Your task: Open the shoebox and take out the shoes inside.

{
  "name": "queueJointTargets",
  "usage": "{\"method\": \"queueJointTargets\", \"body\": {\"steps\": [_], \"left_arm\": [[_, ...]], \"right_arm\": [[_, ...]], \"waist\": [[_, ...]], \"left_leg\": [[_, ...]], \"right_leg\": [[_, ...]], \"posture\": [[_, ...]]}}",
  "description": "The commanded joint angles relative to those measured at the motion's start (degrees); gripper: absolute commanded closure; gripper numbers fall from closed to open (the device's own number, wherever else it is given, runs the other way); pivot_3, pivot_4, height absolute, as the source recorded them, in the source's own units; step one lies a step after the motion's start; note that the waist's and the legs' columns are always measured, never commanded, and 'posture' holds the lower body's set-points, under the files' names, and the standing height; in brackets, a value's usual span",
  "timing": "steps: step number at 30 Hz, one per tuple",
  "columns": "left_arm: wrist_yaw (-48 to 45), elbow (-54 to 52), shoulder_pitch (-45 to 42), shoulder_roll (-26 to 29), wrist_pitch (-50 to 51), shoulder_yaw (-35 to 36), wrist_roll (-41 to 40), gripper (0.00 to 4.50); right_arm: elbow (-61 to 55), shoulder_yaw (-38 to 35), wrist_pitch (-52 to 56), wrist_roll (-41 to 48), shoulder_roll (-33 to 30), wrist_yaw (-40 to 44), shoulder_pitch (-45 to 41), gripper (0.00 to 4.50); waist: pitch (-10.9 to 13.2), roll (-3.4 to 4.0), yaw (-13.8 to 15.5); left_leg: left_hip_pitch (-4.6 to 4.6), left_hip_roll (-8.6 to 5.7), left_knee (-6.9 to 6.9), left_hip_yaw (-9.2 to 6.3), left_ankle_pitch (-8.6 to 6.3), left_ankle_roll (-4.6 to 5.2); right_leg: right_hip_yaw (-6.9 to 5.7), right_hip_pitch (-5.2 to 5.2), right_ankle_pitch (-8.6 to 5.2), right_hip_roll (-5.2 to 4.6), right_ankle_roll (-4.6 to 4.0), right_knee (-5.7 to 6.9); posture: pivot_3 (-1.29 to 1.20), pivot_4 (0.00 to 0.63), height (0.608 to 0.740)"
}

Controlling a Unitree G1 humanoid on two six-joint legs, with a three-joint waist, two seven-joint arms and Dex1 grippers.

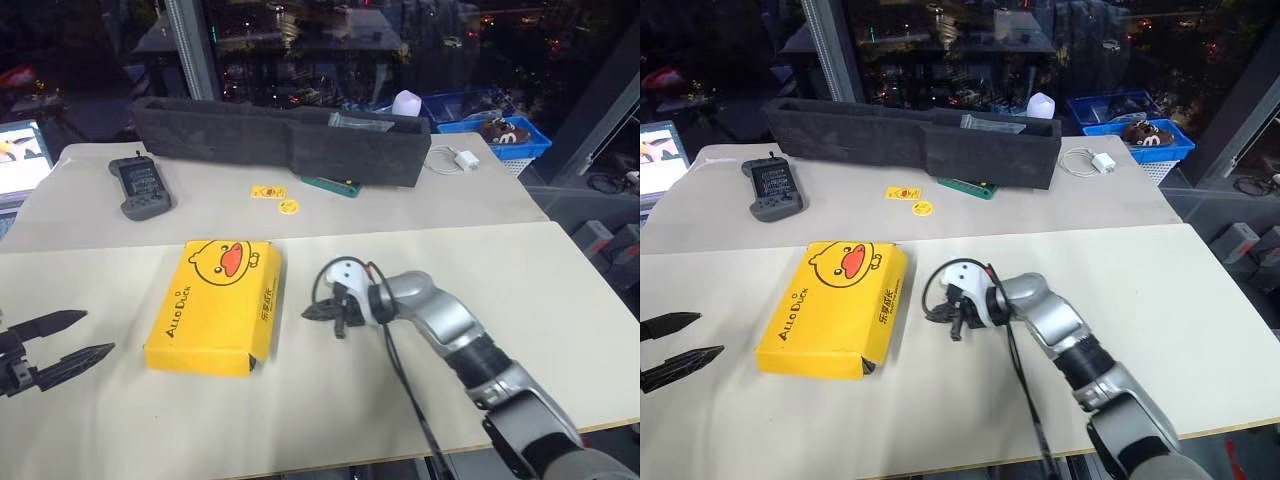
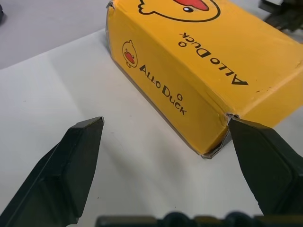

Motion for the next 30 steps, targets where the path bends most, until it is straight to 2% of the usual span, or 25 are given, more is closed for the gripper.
{"method": "queueJointTargets", "body": {"steps": [1, 10, 18, 22, 26, 30], "left_arm": [[0.04, -1.51, 0.27, 0.84, -0.04, 1.61, -0.41, 0.00], [1.73, -5.63, 1.97, -0.29, 1.53, 3.72, -1.45, 0.00], [2.71, -7.17, 3.20, -0.63, 2.37, 5.04, -2.01, 0.00], [3.24, -7.70, 3.89, -0.69, 2.31, 5.20, -1.59, 0.00], [11.36, -5.59, -1.34, -1.72, -0.34, 0.96, 3.02, 0.00], [17.99, -2.84, -6.39, -3.59, -1.30, -1.71, 5.96, 0.00]], "right_arm": [[1.78, -2.56, -2.31, -0.29, 2.71, -0.24, -4.51, 4.45], [6.21, -2.58, -6.33, -3.28, 4.27, 1.70, -10.89, 4.45], [12.76, 1.41, -13.64, -10.73, -0.42, 6.08, -8.47, 4.45], [13.59, 3.46, -15.09, -12.39, 0.92, 7.55, -5.94, 4.45], [15.02, 4.56, -15.83, -14.44, 4.02, 5.56, -4.50, 4.45], [13.35, 0.68, -13.69, -13.81, 2.81, 3.91, -3.51, 4.45]], "waist": [[0.00, 0.00, 0.12], [0.00, 0.00, 0.01], [0.00, 0.00, 0.02], [0.00, 0.00, -0.30], [-0.05, -0.05, -0.76], [-0.12, -0.16, -1.15]], "left_leg": [[0.00, 0.07, 0.00, 0.00, 0.00, 0.00], [0.07, 0.39, 0.00, 0.01, 0.01, -0.03], [0.07, 0.34, 0.00, 0.11, 0.01, -0.05], [0.07, 0.38, 0.00, 0.11, 0.01, -0.05], [0.30, 0.42, -0.03, 0.13, 0.01, -0.04], [0.62, 0.43, -0.06, 0.13, 0.00, -0.07]], "right_leg": [[0.01, 0.00, 0.03, 0.09, -0.04, 0.00], [-0.03, -0.11, 0.12, 0.38, -0.43, 0.11], [0.02, -0.11, 0.12, 0.31, -0.44, 0.05], [0.01, -0.13, 0.12, 0.36, -0.44, 0.08], [0.05, -0.01, 0.12, 0.41, -0.44, 0.16], [0.05, 0.15, 0.13, 0.41, -0.48, 0.25]], "posture": [[0.00, 0.150, 0.730], [0.00, 0.150, 0.730], [0.00, 0.150, 0.730], [0.00, 0.150, 0.730], [0.00, 0.150, 0.730], [0.00, 0.150, 0.730]]}}
